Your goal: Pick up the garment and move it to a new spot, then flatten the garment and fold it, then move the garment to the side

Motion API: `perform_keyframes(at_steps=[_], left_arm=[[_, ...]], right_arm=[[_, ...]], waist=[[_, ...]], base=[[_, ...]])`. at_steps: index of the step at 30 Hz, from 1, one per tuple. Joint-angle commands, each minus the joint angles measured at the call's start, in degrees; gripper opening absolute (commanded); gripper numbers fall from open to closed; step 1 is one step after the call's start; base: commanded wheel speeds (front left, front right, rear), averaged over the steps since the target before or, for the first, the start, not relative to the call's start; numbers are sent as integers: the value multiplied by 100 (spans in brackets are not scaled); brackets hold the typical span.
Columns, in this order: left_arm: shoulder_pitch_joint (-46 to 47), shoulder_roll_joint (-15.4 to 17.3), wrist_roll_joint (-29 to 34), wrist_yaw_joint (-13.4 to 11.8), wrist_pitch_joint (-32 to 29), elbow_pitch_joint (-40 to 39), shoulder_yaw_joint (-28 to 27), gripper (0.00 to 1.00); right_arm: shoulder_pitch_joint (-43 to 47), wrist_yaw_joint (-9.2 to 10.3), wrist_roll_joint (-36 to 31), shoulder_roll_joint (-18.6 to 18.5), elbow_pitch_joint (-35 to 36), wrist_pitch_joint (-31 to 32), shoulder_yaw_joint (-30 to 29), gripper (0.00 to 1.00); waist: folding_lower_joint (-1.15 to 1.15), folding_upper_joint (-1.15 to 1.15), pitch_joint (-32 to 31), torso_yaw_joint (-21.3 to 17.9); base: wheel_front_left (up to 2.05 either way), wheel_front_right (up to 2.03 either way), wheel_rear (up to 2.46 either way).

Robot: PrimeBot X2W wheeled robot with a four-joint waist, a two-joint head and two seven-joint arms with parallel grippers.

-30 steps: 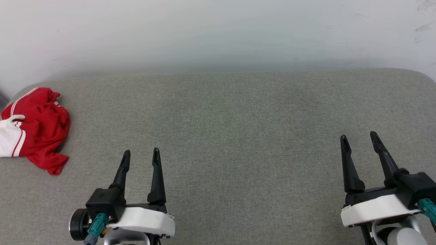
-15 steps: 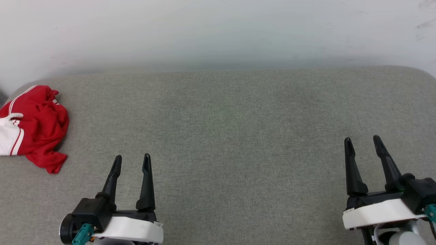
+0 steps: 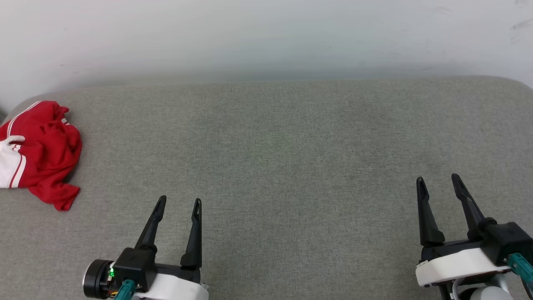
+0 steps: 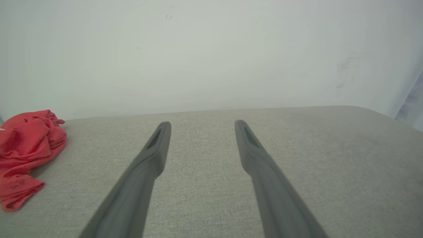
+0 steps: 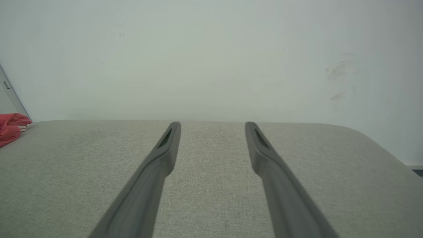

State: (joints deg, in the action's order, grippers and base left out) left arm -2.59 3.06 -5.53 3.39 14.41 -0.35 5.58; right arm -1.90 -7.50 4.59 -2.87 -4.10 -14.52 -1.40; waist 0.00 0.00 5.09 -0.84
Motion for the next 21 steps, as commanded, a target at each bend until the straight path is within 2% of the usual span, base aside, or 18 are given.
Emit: perform_keyframes(at_steps=[1, 5, 16, 21], left_arm=[[-28, -6, 119, 15, 52, -9, 7, 100], [12, -13, 265, 42, 95, -29, -7, 100], [45, -18, 193, 74, 82, 25, -52, 100], [76, -17, 218, 12, 82, 54, -117, 100]], right_arm=[[-16, 2, -115, -1, -6, -43, 9, 100], [-50, 2, -235, -1, 11, -73, 11, 100], [-63, 2, -162, -1, 2, -70, 31, 100], [-5, 2, -136, 0, 51, -69, 77, 100]], waist=[[0, 0, 8, 2], [0, 0, 52, 18], [0, 0, 67, 73], [0, 0, 91, 253]], base=[[0, 0, 0], [0, 0, 0], [0, 0, 0], [0, 0, 0]])
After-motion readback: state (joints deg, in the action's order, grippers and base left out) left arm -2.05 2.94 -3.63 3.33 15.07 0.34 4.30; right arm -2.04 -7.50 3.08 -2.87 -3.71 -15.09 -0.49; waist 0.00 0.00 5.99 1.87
